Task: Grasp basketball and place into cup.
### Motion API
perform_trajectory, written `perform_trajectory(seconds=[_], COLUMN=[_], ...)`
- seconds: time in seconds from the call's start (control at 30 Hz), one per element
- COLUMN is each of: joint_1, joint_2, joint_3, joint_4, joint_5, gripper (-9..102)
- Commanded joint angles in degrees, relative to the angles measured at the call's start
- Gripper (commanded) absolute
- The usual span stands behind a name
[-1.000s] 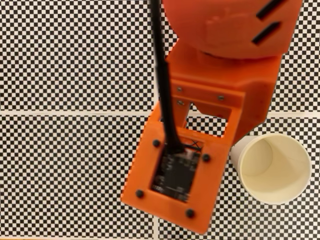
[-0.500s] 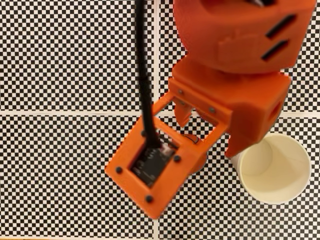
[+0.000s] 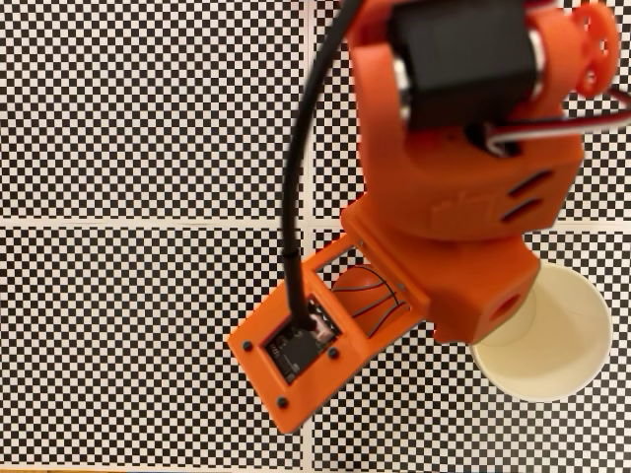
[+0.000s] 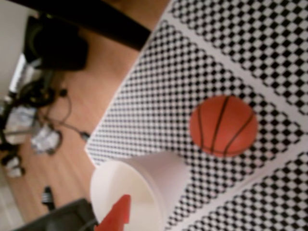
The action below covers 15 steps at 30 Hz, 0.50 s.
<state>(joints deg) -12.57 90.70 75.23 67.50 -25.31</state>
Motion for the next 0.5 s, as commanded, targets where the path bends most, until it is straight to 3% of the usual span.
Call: perform_trajectory(seconds=[0.0, 0.47], joint_1=[0.1, 2.7], joint_2=[0.1, -2.0], joint_3=[-3.4, -6.4], joint_4=[-0.9, -1.0], joint_5=[2.4, 8.9], gripper=[51, 55])
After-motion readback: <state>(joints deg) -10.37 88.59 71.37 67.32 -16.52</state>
